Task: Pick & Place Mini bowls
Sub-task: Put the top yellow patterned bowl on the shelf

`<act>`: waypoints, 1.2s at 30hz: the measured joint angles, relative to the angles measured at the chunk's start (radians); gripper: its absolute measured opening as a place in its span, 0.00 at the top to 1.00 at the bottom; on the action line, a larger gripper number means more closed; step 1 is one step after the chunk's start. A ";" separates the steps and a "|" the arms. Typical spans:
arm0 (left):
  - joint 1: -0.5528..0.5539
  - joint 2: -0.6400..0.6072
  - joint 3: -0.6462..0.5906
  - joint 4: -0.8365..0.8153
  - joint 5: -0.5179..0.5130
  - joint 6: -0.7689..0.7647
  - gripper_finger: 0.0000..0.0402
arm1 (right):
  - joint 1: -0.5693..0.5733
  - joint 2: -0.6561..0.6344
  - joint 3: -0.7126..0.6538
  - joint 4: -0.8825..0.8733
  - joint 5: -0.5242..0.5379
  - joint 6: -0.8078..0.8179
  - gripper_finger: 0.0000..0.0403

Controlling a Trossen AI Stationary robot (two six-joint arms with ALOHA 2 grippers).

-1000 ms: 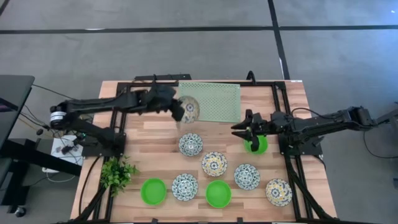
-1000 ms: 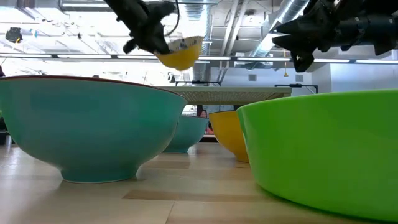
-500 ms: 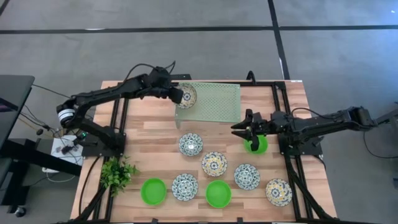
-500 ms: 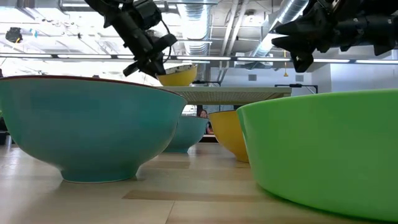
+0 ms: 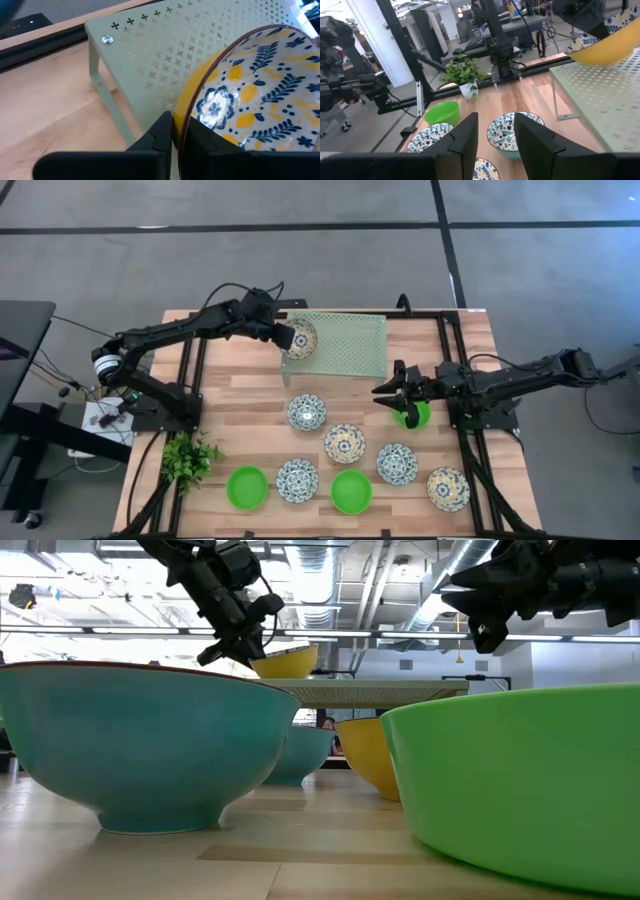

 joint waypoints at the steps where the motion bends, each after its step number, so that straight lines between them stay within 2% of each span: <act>1: 0.000 0.000 0.000 0.000 0.000 0.000 0.92 | 0.001 0.000 0.000 0.000 0.000 0.000 0.70; 23: 0.000 -0.002 0.001 0.001 -0.020 0.001 0.76 | 0.001 0.000 0.000 0.000 0.000 0.000 0.70; 30: 0.000 -0.002 0.000 0.002 -0.020 0.001 0.67 | 0.001 0.000 0.000 -0.004 0.000 0.000 0.70; 36: -0.002 -0.056 0.000 0.008 -0.020 0.002 0.61 | 0.001 0.000 0.000 -0.009 0.000 0.000 0.70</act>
